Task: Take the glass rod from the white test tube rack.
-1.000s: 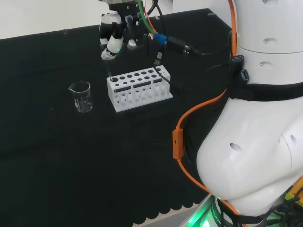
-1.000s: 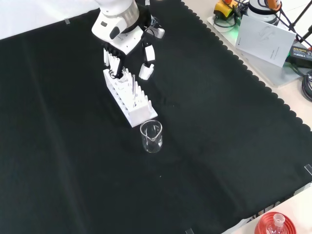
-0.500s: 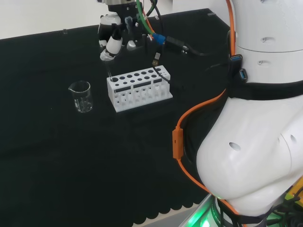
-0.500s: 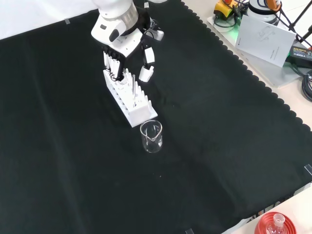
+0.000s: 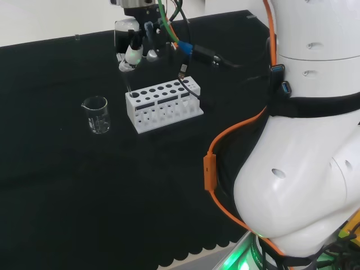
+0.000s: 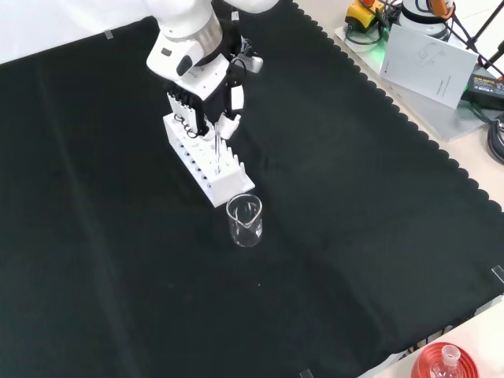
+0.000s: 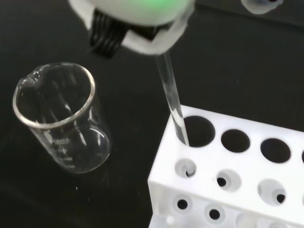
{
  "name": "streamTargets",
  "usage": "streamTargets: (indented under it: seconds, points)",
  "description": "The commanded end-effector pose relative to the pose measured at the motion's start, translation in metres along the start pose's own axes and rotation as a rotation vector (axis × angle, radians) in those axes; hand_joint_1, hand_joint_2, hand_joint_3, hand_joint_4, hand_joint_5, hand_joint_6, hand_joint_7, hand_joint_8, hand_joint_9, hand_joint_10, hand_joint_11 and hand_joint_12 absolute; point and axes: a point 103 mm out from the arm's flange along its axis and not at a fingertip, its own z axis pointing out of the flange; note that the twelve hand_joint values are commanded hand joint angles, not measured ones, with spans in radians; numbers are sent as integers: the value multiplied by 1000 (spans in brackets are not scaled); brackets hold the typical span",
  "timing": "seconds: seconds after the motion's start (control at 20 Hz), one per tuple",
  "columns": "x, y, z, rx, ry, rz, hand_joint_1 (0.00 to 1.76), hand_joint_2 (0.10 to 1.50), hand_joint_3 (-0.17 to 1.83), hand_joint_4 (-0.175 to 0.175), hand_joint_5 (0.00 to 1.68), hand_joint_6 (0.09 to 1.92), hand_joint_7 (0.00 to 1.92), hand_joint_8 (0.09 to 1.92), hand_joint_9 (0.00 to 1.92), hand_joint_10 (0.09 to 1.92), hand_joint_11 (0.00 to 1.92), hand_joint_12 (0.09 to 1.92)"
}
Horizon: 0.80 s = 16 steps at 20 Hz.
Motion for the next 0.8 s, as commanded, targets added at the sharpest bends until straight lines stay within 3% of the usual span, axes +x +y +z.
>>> streamTargets:
  seconds: [0.05, 0.2, 0.35, 0.45, 0.7, 0.8]
  points:
    - [6, 9, 4, 16, -1, -21, 1113, 540, 705, -175, 1075, 708, 1332, 573, 1406, 535, 1284, 1142]
    - [4, 10, 5, 12, -5, -12, 1114, 533, 725, -175, 1071, 719, 1334, 582, 1415, 538, 1295, 1146]
    - [3, 10, 2, -5, -25, 3, 1183, 701, 546, -175, 1228, 634, 1412, 506, 1491, 463, 1392, 1081]
    - [3, 9, -1, -12, -37, 12, 1198, 741, 491, -175, 1261, 601, 1487, 413, 1560, 370, 1489, 1015]
    - [-1, 4, -10, -31, -59, 35, 1206, 714, 559, -175, 1267, 627, 1615, 234, 1686, 184, 1619, 849]
    - [-1, 2, -15, -48, -59, 44, 1287, 617, 680, -175, 1283, 568, 1605, 227, 1709, 154, 1626, 812]
